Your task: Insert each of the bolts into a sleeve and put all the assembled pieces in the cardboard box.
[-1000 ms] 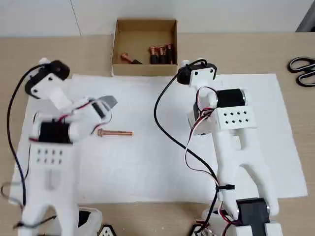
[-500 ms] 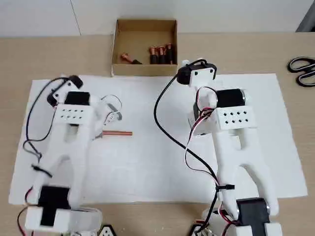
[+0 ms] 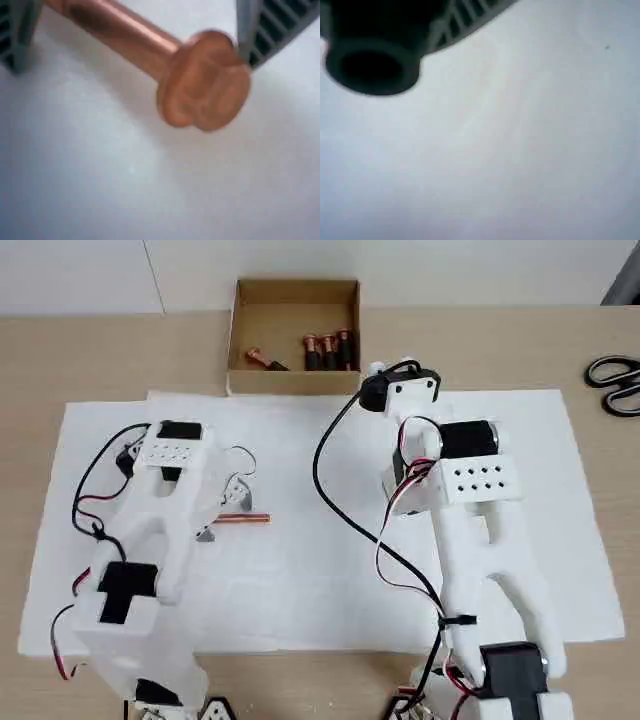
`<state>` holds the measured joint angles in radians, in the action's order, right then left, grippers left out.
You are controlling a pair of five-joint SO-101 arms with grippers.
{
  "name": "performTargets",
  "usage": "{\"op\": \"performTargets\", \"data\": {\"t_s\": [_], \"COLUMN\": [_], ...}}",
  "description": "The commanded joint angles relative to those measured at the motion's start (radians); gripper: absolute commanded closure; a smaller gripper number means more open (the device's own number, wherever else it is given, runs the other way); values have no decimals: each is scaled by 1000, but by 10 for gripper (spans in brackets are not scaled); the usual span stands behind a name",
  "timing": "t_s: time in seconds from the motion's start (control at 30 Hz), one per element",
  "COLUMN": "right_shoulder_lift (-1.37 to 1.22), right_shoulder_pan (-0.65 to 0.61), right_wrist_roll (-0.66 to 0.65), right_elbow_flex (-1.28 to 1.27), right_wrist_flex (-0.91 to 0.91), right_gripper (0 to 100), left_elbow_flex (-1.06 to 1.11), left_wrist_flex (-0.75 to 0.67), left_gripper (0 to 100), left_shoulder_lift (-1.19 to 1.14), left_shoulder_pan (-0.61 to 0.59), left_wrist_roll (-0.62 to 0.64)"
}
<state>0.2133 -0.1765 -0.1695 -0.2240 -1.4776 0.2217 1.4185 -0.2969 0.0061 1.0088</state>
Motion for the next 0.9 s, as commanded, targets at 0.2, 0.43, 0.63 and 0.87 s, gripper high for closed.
{"op": "performTargets", "data": {"t_s": [0.2,0.43,0.63,0.87], "right_shoulder_lift": [45,44,44,44], "right_shoulder_pan": [7,7,7,7], "right_wrist_roll": [0,0,0,0], "right_elbow_flex": [9,9,9,9], "right_wrist_flex": [2,2,4,4], "right_gripper": [994,994,994,994], "left_elbow_flex": [-28,-81,-191,-292], "left_wrist_flex": [-8,46,152,209], "left_gripper": [913,995,995,995], "left_shoulder_lift": [-28,-28,-28,-29], "left_shoulder_pan": [-6,5,66,91], "left_wrist_roll": [9,8,-84,-554]}}
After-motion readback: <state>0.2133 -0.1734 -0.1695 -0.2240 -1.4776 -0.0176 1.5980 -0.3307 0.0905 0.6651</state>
